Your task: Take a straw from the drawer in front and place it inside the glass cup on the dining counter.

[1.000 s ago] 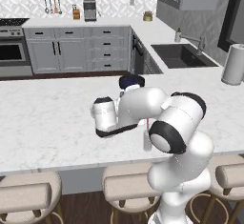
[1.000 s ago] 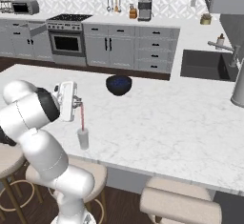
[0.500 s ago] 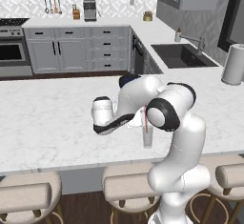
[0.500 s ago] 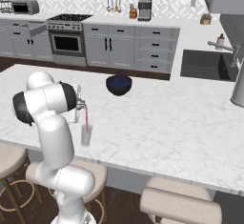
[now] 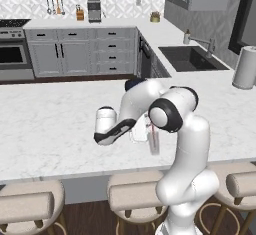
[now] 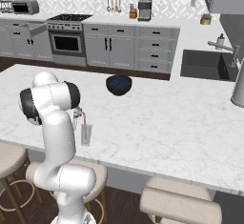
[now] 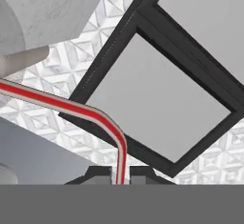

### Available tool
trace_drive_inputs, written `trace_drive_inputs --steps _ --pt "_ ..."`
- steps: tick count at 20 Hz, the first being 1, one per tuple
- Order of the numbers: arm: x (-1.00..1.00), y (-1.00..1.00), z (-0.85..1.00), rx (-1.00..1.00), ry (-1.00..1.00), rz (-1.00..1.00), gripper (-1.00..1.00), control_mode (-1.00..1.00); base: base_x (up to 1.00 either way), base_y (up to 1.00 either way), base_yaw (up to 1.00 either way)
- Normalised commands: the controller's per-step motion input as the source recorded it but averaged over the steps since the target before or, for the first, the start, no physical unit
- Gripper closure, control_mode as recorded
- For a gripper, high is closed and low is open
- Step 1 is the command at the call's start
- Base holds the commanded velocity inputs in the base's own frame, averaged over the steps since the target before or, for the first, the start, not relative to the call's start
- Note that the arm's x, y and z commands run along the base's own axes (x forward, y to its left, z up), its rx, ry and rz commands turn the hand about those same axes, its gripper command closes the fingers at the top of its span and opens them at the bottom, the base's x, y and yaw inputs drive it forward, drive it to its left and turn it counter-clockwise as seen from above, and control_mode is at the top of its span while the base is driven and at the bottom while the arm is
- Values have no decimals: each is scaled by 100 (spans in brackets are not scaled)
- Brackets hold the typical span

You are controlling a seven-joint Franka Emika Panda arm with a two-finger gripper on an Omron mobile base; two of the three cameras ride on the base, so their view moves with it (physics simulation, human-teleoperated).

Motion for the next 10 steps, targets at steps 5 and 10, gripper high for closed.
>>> trace_drive_inputs --steps 5,10 --pt "-35 0 -16 0 0 -9 100 -100 0 0 0" --pt "-27 0 -17 0 0 -8 100 -100 0 0 0"
